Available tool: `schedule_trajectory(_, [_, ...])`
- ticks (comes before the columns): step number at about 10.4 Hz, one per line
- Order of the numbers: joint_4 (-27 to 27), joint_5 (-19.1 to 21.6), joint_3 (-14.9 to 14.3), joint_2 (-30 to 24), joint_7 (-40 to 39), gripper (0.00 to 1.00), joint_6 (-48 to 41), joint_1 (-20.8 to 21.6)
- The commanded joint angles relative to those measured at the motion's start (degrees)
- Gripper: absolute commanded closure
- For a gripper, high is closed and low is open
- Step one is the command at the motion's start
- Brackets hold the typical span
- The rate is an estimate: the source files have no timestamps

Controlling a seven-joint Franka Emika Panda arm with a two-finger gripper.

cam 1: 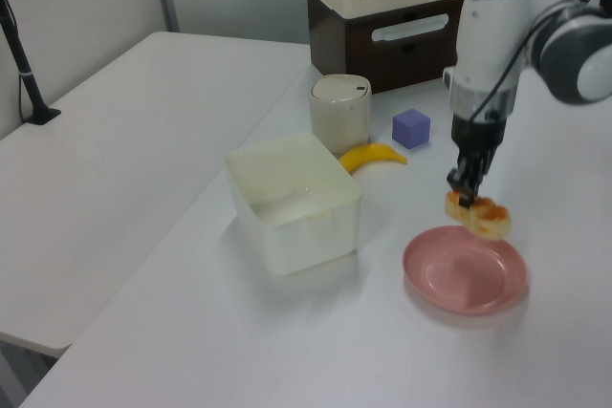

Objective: Put the bread on a plate
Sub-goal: 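Carry the bread roll over the pink plate and lower it, then open the gripper to release the roll and raise it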

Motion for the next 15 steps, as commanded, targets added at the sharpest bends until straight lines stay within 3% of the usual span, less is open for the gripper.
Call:
schedule_trajectory(1, [8.4,4.9,-1.0,11.8,0.9,0.72,2.8,2.2])
schedule_trajectory(2, [10.5,5.3,-1.0,14.9,1.7,0.01,2.8,2.4])
schedule_trajectory(5, [10.5,5.3,-1.0,12.3,2.5,0.0,0.1,3.1])
schedule_trajectory(7, [10.7,4.8,-1.3,9.2,-0.3,0.0,-4.9,-1.9])
schedule_trajectory(8, [10.7,4.5,-0.7,6.5,-8.1,0.0,-6.4,-8.9])
schedule_trajectory(9, [11.0,4.4,1.8,4.6,-19.8,0.0,-7.8,-17.2])
schedule_trajectory(12, [19.9,4.5,12.1,0.6,-38.1,0.0,-24.2,-37.9])
schedule_trajectory(15, [24.0,5.0,12.9,-1.7,-47.0,0.0,-27.1,-43.7])
